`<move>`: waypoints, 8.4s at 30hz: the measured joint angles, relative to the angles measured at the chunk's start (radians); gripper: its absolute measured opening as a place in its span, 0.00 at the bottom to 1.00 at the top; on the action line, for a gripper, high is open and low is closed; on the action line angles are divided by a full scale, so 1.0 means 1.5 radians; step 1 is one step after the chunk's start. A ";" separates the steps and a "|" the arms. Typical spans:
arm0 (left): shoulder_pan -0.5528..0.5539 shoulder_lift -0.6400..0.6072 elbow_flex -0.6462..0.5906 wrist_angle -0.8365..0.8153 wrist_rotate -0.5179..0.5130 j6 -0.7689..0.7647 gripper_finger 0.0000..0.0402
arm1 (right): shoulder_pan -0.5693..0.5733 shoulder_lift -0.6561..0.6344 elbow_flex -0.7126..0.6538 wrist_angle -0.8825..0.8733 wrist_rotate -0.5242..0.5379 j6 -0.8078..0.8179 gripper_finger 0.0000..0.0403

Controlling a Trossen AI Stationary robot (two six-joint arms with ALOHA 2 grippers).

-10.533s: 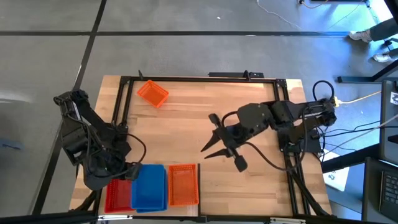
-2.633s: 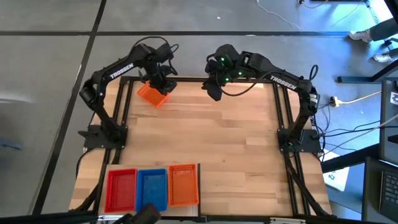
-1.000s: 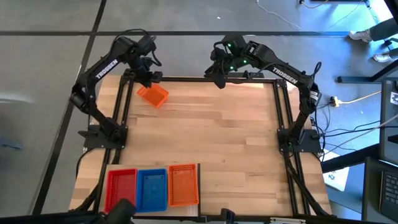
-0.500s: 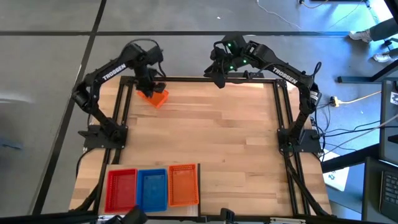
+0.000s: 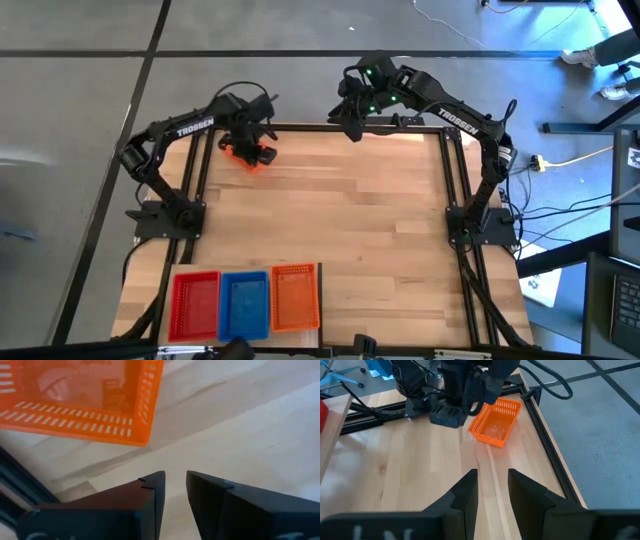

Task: Stack baskets on shelf by color
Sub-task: Stack the orange bin on top of the other orange bin on the shelf, then return to Home Position

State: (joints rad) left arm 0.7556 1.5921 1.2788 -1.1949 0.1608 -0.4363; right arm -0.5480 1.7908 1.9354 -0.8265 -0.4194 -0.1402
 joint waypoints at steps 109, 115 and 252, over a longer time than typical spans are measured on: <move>-0.902 -0.061 0.430 -0.036 -0.144 -0.145 0.00 | 0.114 -0.172 0.000 -0.186 -0.265 -0.125 0.26; -0.943 0.029 0.540 -0.030 -0.153 -0.178 0.00 | 0.141 -0.172 0.000 -0.182 -0.258 -0.121 0.26; -0.979 -0.061 0.603 -0.151 -0.387 -0.061 0.12 | 0.709 0.086 0.029 0.242 0.175 0.122 0.26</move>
State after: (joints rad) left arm -0.7130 1.5009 2.1838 -1.4217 -0.4202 -0.5285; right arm 0.5161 1.9199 1.9796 -0.4632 -0.1563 0.0432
